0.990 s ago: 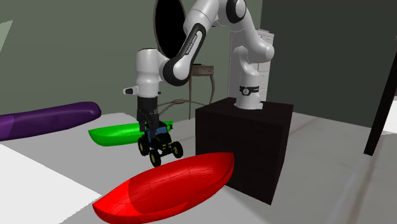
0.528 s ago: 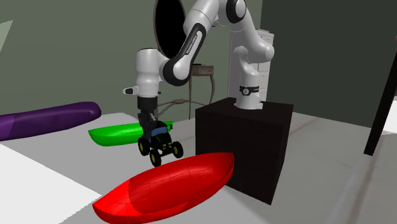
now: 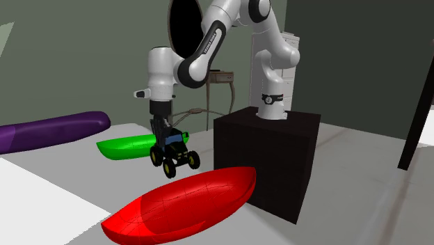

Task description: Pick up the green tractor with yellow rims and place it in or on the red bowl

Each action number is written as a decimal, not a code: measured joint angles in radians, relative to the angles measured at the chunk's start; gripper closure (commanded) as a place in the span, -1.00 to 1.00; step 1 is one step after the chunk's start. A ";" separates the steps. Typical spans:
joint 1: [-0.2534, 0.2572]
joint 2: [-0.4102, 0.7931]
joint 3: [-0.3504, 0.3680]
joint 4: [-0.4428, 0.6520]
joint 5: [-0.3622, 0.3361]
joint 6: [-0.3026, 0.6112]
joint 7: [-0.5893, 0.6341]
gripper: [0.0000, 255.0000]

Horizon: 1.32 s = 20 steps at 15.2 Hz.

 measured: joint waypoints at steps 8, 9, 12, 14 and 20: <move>0.012 -0.082 -0.016 -0.016 -0.015 -0.067 0.013 1.00; 0.014 -0.093 -0.017 -0.020 -0.017 -0.073 0.016 1.00; 0.018 -0.125 -0.023 -0.026 -0.023 -0.099 0.020 1.00; 0.018 -0.144 -0.027 -0.026 -0.027 -0.118 0.021 1.00; 0.026 -0.196 -0.036 -0.020 -0.040 -0.176 0.032 1.00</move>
